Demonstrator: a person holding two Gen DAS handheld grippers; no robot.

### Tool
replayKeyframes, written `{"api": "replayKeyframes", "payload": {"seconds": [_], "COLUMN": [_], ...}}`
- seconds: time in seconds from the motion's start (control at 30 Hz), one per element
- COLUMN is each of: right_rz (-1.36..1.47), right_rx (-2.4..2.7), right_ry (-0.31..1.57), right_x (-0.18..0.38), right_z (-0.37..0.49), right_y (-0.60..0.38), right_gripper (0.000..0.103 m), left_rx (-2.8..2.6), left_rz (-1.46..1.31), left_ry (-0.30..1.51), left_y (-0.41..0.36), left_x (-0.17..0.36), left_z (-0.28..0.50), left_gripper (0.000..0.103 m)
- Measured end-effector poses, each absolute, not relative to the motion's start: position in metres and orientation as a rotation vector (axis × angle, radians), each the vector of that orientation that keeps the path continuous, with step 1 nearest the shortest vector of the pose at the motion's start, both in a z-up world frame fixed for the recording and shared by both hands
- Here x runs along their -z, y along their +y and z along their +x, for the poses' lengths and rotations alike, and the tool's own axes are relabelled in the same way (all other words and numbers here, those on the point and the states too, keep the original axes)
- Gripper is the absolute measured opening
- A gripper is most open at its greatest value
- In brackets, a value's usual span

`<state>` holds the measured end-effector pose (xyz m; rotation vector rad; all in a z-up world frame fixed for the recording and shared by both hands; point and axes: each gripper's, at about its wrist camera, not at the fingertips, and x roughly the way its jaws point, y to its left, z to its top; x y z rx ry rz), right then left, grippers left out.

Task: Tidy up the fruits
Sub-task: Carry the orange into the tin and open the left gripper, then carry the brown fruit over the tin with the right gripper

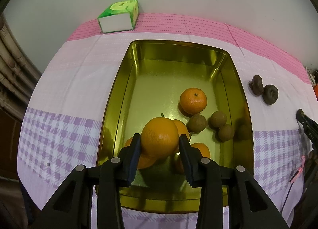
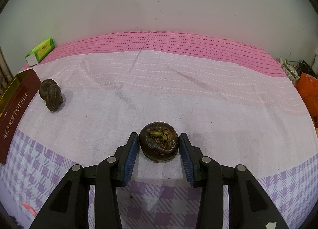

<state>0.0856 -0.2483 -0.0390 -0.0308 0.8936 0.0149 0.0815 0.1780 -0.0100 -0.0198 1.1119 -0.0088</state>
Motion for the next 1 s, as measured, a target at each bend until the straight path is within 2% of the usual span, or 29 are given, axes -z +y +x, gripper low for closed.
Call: {"api": "replayKeyframes", "payload": {"seconds": [0.67, 1.0], "right_rz": [-0.042, -0.047], "right_rx": [0.013, 0.061], "right_ry": [0.893, 0.930], "right_x": [0.039, 0.034], "right_z": [0.087, 0.091], "right_y": [-0.245, -0.238], "right_gripper": [0.037, 0.036], "left_rx": [-0.002, -0.052], "left_rz": [-0.038, -0.027], "left_ry": [1.056, 1.012], "left_y": [0.187, 0.205], "left_x": [-0.016, -0.025], "left_z": [0.065, 0.053], "left_gripper": [0.067, 0.074]}}
